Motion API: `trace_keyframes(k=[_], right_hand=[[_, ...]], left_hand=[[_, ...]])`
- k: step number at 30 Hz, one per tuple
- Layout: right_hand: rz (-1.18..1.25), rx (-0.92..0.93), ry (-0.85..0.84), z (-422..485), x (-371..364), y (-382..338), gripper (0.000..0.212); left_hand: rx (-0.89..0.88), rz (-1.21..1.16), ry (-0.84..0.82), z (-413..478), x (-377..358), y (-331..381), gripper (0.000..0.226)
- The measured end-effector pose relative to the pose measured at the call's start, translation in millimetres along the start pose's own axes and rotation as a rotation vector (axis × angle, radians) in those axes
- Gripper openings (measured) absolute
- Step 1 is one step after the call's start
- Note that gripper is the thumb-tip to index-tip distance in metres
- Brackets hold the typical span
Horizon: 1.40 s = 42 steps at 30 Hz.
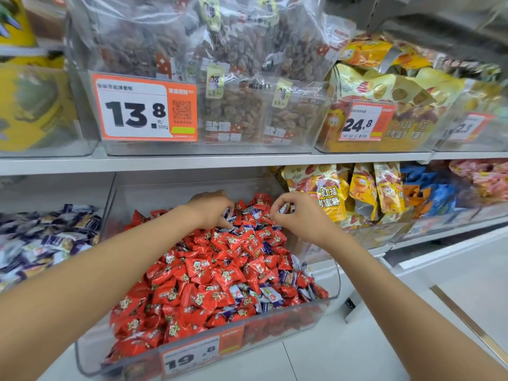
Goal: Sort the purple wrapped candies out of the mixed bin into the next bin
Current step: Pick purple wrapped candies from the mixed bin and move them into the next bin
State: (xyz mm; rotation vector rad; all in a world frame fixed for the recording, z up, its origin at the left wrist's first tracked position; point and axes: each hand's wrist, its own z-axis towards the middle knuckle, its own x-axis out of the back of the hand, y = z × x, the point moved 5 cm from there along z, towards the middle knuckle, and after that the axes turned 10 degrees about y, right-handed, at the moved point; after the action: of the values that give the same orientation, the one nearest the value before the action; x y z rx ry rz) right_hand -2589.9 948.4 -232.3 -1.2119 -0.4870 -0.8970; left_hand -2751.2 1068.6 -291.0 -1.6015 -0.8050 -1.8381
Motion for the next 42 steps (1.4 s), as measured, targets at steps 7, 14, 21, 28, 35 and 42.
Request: trace_keyframes(k=[7, 14, 21, 28, 35, 42], right_hand=[[-0.042, 0.026, -0.013, 0, -5, 1, 0.012], [0.066, 0.039, -0.082, -2, -19, -14, 0.006], [-0.055, 0.032, -0.247, 20, -85, -34, 0.042], [0.045, -0.035, -0.402, 26, -117, -23, 0.019], [0.195, -0.124, -0.397, 23, -84, -6, 0.012], [0.186, -0.076, -0.226, 24, -75, -17, 0.019]], left_hand=[[0.126, -0.366, 0.135, -29, 34, -18, 0.021], [0.188, -0.697, 0.178, -90, 74, -27, 0.034], [0.311, -0.835, 0.191, -120, 64, -53, 0.015], [0.42, -1.099, 0.216, -123, 60, -53, 0.013], [0.427, -0.957, 0.223, -119, 60, -54, 0.026], [0.43, -0.896, 0.169, -120, 57, -50, 0.027]])
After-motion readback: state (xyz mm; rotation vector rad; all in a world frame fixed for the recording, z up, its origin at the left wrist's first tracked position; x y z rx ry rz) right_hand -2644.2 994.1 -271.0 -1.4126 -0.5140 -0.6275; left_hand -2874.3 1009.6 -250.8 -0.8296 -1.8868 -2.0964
